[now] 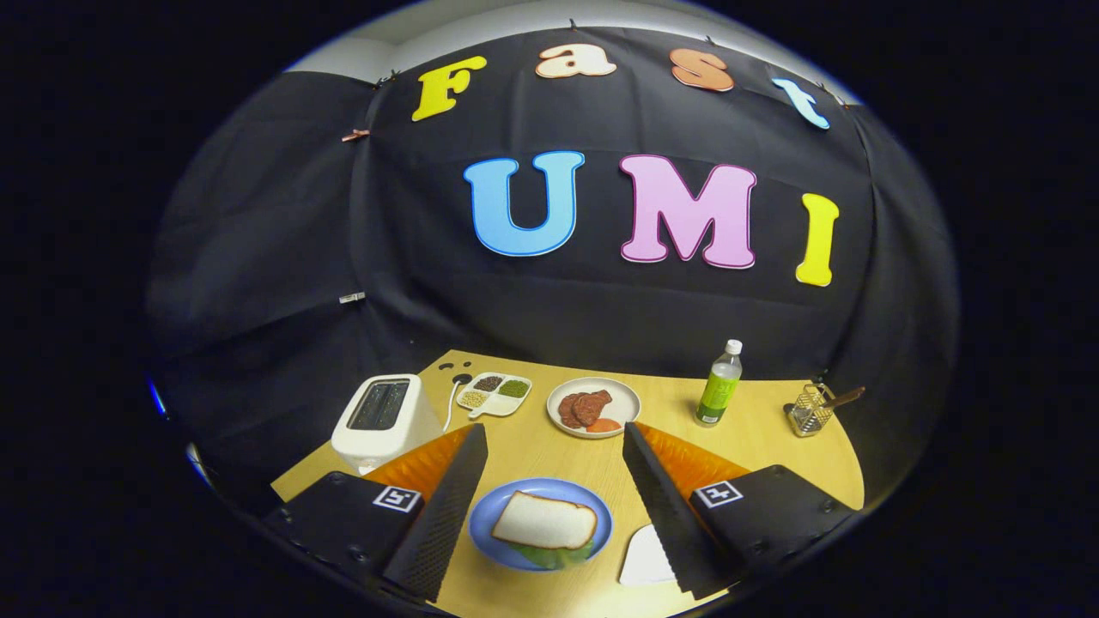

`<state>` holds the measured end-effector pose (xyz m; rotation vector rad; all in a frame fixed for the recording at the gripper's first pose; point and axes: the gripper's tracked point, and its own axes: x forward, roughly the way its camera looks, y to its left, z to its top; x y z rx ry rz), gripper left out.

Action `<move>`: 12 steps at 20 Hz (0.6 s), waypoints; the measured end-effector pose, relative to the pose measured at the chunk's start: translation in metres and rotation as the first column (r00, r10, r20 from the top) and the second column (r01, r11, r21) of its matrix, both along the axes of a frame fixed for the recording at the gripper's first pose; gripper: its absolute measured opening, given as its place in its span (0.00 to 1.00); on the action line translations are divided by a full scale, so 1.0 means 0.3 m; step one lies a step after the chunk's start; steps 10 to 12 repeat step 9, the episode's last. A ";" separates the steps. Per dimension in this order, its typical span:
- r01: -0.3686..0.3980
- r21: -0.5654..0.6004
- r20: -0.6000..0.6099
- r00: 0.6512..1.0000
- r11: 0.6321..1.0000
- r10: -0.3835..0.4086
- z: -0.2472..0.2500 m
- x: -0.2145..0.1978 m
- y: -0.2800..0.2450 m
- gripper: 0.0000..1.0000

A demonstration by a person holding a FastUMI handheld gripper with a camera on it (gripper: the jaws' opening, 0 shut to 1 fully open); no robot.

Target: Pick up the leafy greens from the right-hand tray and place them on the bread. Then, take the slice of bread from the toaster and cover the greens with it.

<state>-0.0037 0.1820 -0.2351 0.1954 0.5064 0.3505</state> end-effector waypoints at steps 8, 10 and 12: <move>0.001 0.000 0.013 1.000 1.000 -0.001 0.018 -0.009 -0.022 0.99; 0.002 0.000 0.015 1.000 1.000 -0.002 0.023 -0.007 -0.024 0.99; 0.002 0.000 0.015 1.000 1.000 -0.002 0.023 -0.007 -0.024 0.99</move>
